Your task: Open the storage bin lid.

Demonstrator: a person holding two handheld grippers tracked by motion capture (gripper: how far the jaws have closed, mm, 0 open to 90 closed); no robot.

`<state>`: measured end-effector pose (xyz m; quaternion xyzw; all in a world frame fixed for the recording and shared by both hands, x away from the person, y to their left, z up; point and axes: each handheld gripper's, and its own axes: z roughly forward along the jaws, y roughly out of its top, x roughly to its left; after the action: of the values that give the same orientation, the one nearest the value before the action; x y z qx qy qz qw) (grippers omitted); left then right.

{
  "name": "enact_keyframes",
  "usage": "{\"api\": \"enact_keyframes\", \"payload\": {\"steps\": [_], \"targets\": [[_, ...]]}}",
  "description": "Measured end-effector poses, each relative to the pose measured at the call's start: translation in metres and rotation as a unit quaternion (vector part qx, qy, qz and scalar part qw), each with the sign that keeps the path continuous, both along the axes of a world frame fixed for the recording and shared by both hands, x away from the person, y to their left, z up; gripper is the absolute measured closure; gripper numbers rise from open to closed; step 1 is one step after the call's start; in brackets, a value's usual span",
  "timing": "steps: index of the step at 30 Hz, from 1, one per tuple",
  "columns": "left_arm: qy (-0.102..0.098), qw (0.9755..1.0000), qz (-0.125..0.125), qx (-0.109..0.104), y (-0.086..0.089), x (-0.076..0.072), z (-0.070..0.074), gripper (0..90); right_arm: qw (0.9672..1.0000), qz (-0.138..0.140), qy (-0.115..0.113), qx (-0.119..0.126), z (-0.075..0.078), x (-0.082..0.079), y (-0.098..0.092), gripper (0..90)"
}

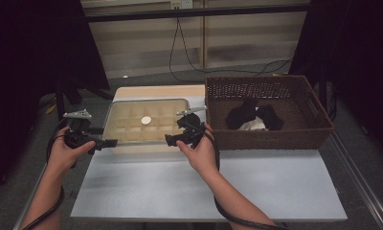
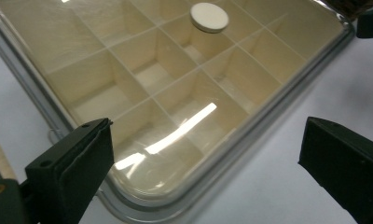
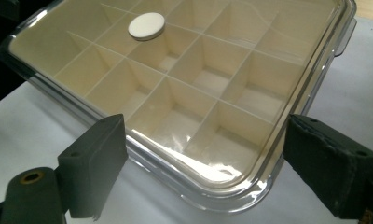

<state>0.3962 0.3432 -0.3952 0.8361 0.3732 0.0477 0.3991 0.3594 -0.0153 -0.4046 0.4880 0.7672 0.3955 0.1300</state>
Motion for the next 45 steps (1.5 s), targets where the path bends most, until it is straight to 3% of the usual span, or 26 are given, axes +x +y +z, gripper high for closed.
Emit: {"api": "enact_keyframes", "payload": {"steps": [2,4,9,16,18,21,24,28,31,34,36,38,43,45], "targets": [[-0.012,0.9996,0.022,-0.008,0.004,0.004,0.0,2.8,1.0,-0.002,0.001,-0.004,-0.002,0.003,0.001,12.9],[0.0,0.9995,0.027,-0.017,0.006,0.008,-0.002,2.6,1.0,-0.004,-0.002,-0.002,-0.003,0.005,0.001,13.2],[0.01,0.9989,0.045,-0.004,0.007,0.019,-0.008,3.1,0.9999,-0.013,-0.003,-0.011,-0.003,0.008,0.003,13.4],[0.004,0.9989,0.046,-0.001,0.005,0.026,-0.009,5.1,0.9994,-0.02,0.02,-0.02,-0.012,0.014,-0.001,13.0],[0.007,0.999,0.045,0.0,0.005,0.027,-0.008,4.8,0.9995,-0.023,0.022,-0.009,-0.014,0.015,-0.003,13.7],[0.006,0.9988,0.047,0.014,0.007,0.029,-0.007,4.9,0.9996,-0.021,0.02,-0.007,-0.014,0.015,-0.004,13.9],[0.018,0.999,0.039,0.009,0.008,0.031,-0.008,4.9,0.9996,-0.02,0.019,-0.008,-0.014,0.015,-0.004,14.8],[0.023,0.9987,0.032,0.033,0.006,0.032,-0.012,4.9,0.9997,-0.021,0.015,-0.007,-0.014,0.016,-0.005,15.7],[0.024,0.9984,0.036,0.036,0.005,0.034,-0.016,3.5,0.9997,-0.021,0.013,-0.004,-0.014,0.017,-0.007,17.5],[0.022,0.9981,0.045,0.035,0.003,0.035,-0.019,2.9,0.9997,-0.021,0.01,-0.001,-0.015,0.017,-0.008,19.1],[0.041,0.9979,0.041,0.03,0.003,0.037,-0.022,3.9,0.9997,-0.024,0.01,0.003,-0.015,0.018,-0.008,19.8],[0.031,0.9977,0.048,0.035,0.002,0.037,-0.021,3.9,0.9997,-0.022,0.007,-0.002,-0.014,0.018,-0.008,20.3],[0.033,0.9973,0.059,0.029,0.001,0.037,-0.02,4.4,0.9999,-0.016,-0.005,0.003,-0.009,0.018,-0.009,23.5],[0.037,0.9969,0.063,0.027,0.003,0.038,-0.019,7.5,0.9998,-0.019,0.002,0.005,-0.008,0.019,-0.01,25.2]]}}
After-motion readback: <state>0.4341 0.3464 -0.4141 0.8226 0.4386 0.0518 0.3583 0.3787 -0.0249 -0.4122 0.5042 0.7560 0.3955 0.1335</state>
